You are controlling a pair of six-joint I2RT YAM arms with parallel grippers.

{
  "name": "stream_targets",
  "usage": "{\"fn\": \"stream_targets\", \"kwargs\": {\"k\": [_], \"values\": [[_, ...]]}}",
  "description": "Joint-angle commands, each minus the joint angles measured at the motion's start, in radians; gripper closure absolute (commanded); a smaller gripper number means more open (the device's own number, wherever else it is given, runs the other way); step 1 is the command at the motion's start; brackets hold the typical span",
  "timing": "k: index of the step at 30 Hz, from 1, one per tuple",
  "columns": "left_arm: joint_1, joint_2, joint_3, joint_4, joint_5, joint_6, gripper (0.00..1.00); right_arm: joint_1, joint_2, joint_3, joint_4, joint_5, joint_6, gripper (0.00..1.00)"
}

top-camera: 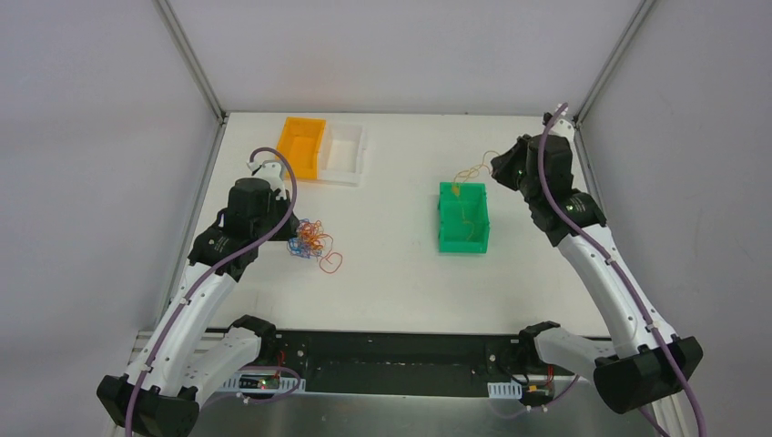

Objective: Untangle the cables

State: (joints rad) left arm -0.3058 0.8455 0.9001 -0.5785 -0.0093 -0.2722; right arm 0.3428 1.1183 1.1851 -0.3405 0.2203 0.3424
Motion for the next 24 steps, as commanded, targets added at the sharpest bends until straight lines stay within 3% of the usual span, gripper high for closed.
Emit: {"fn": "stream_targets", "kwargs": {"k": [1,13,24], "values": [[0.005,-0.01,-0.005,0.039,-0.012,-0.005,1.0,-0.003,-0.069,-0.081,0.021,-0.008,0.03,1.0],[0.005,-0.01,-0.004,0.039,-0.005,0.002,1.0,-0.003,-0.223,-0.251,-0.068,-0.043,0.06,1.0],[0.005,-0.021,-0.008,0.039,0.008,0.008,1.0,-0.004,-0.107,-0.262,-0.073,0.005,0.055,1.0]]}}
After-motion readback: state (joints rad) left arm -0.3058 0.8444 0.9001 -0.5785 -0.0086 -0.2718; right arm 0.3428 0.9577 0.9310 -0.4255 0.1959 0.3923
